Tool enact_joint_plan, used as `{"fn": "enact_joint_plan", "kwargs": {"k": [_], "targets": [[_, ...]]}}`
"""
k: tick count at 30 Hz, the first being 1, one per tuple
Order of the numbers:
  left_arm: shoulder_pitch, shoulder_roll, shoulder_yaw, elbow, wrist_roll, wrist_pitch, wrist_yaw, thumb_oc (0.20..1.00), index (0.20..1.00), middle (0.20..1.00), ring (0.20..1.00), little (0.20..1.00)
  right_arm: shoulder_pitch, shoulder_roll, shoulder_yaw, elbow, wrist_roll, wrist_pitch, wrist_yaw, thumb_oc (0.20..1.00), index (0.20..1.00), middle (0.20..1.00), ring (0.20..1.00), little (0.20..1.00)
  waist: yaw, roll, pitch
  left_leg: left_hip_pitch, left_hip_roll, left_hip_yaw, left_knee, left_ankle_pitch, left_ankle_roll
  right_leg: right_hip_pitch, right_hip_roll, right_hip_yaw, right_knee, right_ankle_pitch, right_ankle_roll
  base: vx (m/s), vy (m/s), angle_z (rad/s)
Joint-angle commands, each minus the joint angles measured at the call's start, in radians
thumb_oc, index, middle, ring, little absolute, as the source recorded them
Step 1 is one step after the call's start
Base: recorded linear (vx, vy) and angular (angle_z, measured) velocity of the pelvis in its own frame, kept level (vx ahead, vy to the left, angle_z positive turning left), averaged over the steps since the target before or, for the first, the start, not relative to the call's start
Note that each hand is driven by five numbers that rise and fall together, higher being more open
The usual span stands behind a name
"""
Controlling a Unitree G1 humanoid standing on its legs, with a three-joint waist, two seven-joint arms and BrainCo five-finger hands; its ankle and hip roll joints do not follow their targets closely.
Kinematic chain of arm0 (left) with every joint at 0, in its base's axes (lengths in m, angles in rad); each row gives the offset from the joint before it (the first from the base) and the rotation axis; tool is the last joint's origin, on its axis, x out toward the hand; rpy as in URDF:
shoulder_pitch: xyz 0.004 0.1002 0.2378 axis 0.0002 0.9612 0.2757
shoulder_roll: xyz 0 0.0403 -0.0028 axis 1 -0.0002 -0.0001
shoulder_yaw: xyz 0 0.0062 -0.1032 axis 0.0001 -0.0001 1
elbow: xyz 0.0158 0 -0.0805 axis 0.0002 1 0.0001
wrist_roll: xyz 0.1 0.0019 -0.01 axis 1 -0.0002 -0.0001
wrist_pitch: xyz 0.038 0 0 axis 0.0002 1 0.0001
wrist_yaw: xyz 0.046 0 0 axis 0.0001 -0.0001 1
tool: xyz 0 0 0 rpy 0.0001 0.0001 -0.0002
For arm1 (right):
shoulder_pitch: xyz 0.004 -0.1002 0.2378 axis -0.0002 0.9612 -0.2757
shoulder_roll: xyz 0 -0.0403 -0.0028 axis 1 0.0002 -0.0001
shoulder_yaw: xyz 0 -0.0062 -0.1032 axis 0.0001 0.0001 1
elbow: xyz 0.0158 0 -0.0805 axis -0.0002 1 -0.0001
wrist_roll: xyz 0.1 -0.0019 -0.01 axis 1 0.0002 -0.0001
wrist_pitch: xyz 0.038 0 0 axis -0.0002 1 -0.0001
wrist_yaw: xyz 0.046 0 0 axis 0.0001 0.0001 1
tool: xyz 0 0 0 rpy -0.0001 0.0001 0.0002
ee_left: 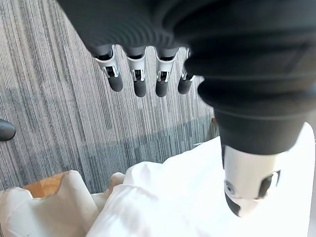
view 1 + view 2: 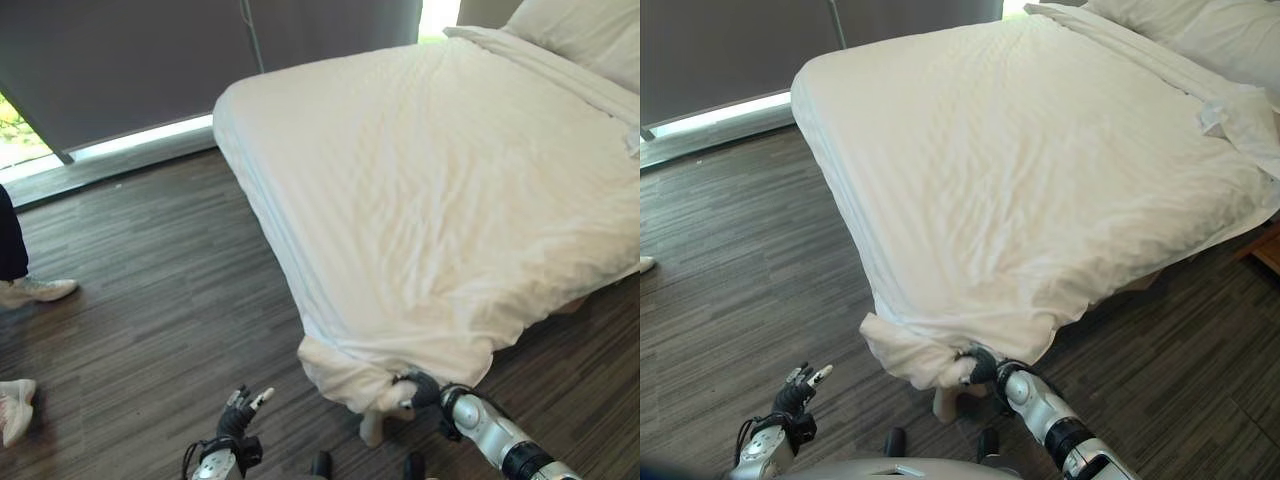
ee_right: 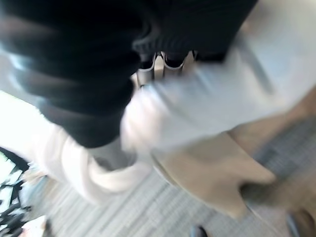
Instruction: Making the bed.
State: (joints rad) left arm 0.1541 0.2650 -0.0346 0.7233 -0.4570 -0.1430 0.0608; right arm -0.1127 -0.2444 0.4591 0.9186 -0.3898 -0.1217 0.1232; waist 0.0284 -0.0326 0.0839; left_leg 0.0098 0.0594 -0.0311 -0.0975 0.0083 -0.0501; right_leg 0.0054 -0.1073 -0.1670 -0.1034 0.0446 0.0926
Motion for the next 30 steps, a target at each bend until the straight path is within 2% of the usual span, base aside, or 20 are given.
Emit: {"fn": "enact_joint_plan", "kwargs": {"k": [1, 4, 8, 9, 10, 13, 14, 15, 16, 20, 21, 23, 25, 27, 29, 30], "targets": [[-0.042, 0.017, 0.007, 0.019, 0.010, -0.021, -0.024, 1.000, 1.000, 1.000, 1.000, 1.000, 0.098, -0.103, -0.002, 0.198, 0.081, 0.101, 0.004, 1.000, 1.000, 1.000, 1.000, 1.000, -0.019, -0.007, 0.011, -0.011, 0.050, 0.105, 0.010, 0.040, -0.034, 0.020, -0.078, -0.019, 0.035, 0.006, 0.076, 0.01, -0.001, -0.16], [-0.042, 0.030, 0.009, 0.021, 0.012, -0.011, -0.057, 1.000, 1.000, 1.000, 1.000, 1.000, 0.145, -0.133, -0.110, 0.416, 0.063, 0.130, 0.013, 1.000, 1.000, 1.000, 1.000, 1.000, -0.029, -0.011, 0.000, -0.009, 0.051, 0.120, 0.010, 0.035, -0.034, 0.010, -0.074, -0.012, 0.023, 0.017, 0.078, 0.01, 0.003, -0.13], [-0.043, 0.033, 0.004, 0.021, 0.014, -0.005, -0.071, 1.000, 1.000, 1.000, 1.000, 1.000, 0.177, -0.179, -0.189, 0.503, 0.058, 0.147, 0.014, 1.000, 1.000, 1.000, 1.000, 1.000, -0.038, -0.014, -0.004, -0.010, 0.055, 0.130, 0.010, 0.033, -0.035, 0.003, -0.071, -0.004, 0.016, 0.024, 0.079, 0.01, -0.004, -0.18], [-0.045, 0.038, -0.002, 0.012, 0.019, -0.001, -0.075, 1.000, 1.000, 1.000, 1.000, 1.000, 0.184, -0.236, -0.263, 0.528, 0.088, 0.156, -0.010, 1.000, 1.000, 1.000, 1.000, 1.000, -0.048, -0.018, -0.006, -0.009, 0.058, 0.137, 0.010, 0.032, -0.035, -0.004, -0.069, 0.001, 0.016, 0.026, 0.081, -0.01, 0.001, -0.17], [-0.046, 0.039, -0.005, 0.012, 0.018, -0.002, -0.075, 1.000, 1.000, 1.000, 1.000, 1.000, 0.174, -0.267, -0.284, 0.528, 0.099, 0.153, -0.022, 1.000, 1.000, 1.000, 1.000, 1.000, -0.049, -0.019, -0.004, -0.008, 0.058, 0.143, 0.010, 0.032, -0.035, -0.007, -0.068, 0.006, 0.016, 0.028, 0.081, -0.02, 0.003, -0.13], [-0.050, 0.033, 0.004, 0.007, 0.016, -0.005, -0.054, 1.000, 1.000, 1.000, 1.000, 1.000, 0.145, -0.345, -0.369, 0.350, 0.205, 0.126, -0.113, 1.000, 1.000, 1.000, 1.000, 1.000, -0.073, -0.022, 0.004, -0.004, 0.061, 0.162, 0.010, 0.033, -0.036, -0.018, -0.065, 0.031, 0.016, 0.035, 0.082, -0.03, 0.014, -0.25], [-0.044, 0.028, 0.014, 0.000, 0.019, -0.004, -0.044, 1.000, 1.000, 1.000, 1.000, 1.000, 0.168, -0.365, -0.414, 0.201, 0.254, 0.119, -0.135, 1.000, 1.000, 1.000, 1.000, 1.000, -0.083, -0.022, 0.010, 0.003, 0.063, 0.171, 0.010, 0.029, -0.036, -0.017, -0.063, 0.040, 0.016, 0.035, 0.083, -0.02, 0.013, -0.29], [-0.045, 0.028, 0.013, 0.000, 0.019, -0.004, -0.044, 1.000, 1.000, 1.000, 1.000, 1.000, 0.170, -0.365, -0.416, 0.199, 0.254, 0.120, -0.135, 1.000, 1.000, 1.000, 1.000, 1.000, -0.083, -0.022, 0.007, -0.001, 0.063, 0.171, 0.010, 0.031, -0.036, -0.021, -0.064, 0.041, 0.016, 0.037, 0.082, -0.02, 0.010, -0.29], [-0.035, 0.024, 0.027, -0.013, 0.024, -0.006, -0.039, 1.000, 1.000, 1.000, 1.000, 1.000, 0.208, -0.380, -0.448, 0.008, 0.279, 0.109, -0.132, 1.000, 1.000, 1.000, 1.000, 1.000, -0.094, -0.022, 0.010, 0.002, 0.064, 0.178, 0.010, 0.030, -0.037, -0.024, -0.062, 0.048, 0.016, 0.037, 0.083, -0.01, 0.004, -0.26], [-0.034, 0.024, 0.027, -0.013, 0.024, -0.006, -0.039, 1.000, 1.000, 1.000, 1.000, 1.000, 0.209, -0.380, -0.448, 0.008, 0.279, 0.109, -0.132, 1.000, 1.000, 1.000, 1.000, 1.000, -0.093, -0.022, 0.009, 0.000, 0.064, 0.178, 0.010, 0.030, -0.037, -0.025, -0.063, 0.048, 0.016, 0.038, 0.083, -0.01, -0.002, -0.07], [0.009, 0.014, 0.039, -0.038, 0.015, -0.030, -0.068, 1.000, 1.000, 1.000, 1.000, 1.000, 0.344, -0.373, -0.440, -0.656, 0.720, -0.024, 0.098, 0.200, 0.200, 0.200, 0.200, 0.200, -0.114, -0.017, 0.023, 0.003, 0.065, 0.200, 0.010, 0.034, -0.040, -0.036, -0.062, 0.065, 0.016, 0.041, 0.084, -0.05, -0.020, 0.21], [0.017, 0.018, 0.025, -0.035, 0.013, -0.035, -0.084, 1.000, 1.000, 1.000, 1.000, 1.000, 0.339, -0.376, -0.371, -0.763, 0.847, -0.021, 0.183, 0.200, 0.200, 0.200, 0.200, 0.200, -0.106, -0.011, 0.028, -0.004, 0.063, 0.200, 0.010, 0.038, -0.041, -0.041, -0.066, 0.062, 0.016, 0.042, 0.083, -0.05, -0.017, -0.08], [0.029, 0.022, 0.014, -0.042, 0.016, -0.036, -0.098, 1.000, 1.000, 1.000, 1.000, 1.000, 0.313, -0.397, -0.289, -0.843, 0.900, 0.003, 0.242, 0.200, 0.200, 0.200, 0.200, 0.200, -0.094, -0.004, 0.030, -0.009, 0.062, 0.196, 0.010, 0.040, -0.043, -0.043, -0.069, 0.055, 0.016, 0.043, 0.084, -0.03, -0.007, -0.42], [0.034, 0.022, -0.003, -0.049, 0.012, -0.038, -0.106, 1.000, 1.000, 1.000, 1.000, 1.000, 0.238, -0.418, -0.178, -0.859, 0.911, 0.020, 0.271, 0.200, 0.200, 0.200, 0.200, 0.200, -0.080, 0.005, 0.037, -0.014, 0.059, 0.192, 0.010, 0.043, -0.043, -0.045, -0.071, 0.051, 0.016, 0.045, 0.083, -0.03, 0.004, 0.05], [0.029, 0.022, -0.023, -0.045, 0.008, -0.039, -0.106, 1.000, 1.000, 1.000, 1.000, 1.000, 0.119, -0.398, -0.060, -0.818, 0.891, 0.030, 0.262, 0.200, 0.200, 0.200, 0.200, 0.200, -0.060, 0.015, 0.044, -0.020, 0.057, 0.188, 0.010, 0.046, -0.042, -0.047, -0.075, 0.044, 0.016, 0.047, 0.083, -0.04, 0.015, 0.11], [0.019, 0.019, -0.036, -0.038, 0.005, -0.039, -0.100, 1.000, 1.000, 1.000, 1.000, 1.000, -0.004, -0.366, 0.037, -0.784, 0.842, 0.024, 0.243, 0.200, 0.200, 0.200, 0.200, 0.200, -0.047, 0.021, 0.058, -0.017, 0.056, 0.189, 0.010, 0.045, -0.041, -0.047, -0.076, 0.045, 0.016, 0.051, 0.083, -0.06, 0.016, 0.10]]}}
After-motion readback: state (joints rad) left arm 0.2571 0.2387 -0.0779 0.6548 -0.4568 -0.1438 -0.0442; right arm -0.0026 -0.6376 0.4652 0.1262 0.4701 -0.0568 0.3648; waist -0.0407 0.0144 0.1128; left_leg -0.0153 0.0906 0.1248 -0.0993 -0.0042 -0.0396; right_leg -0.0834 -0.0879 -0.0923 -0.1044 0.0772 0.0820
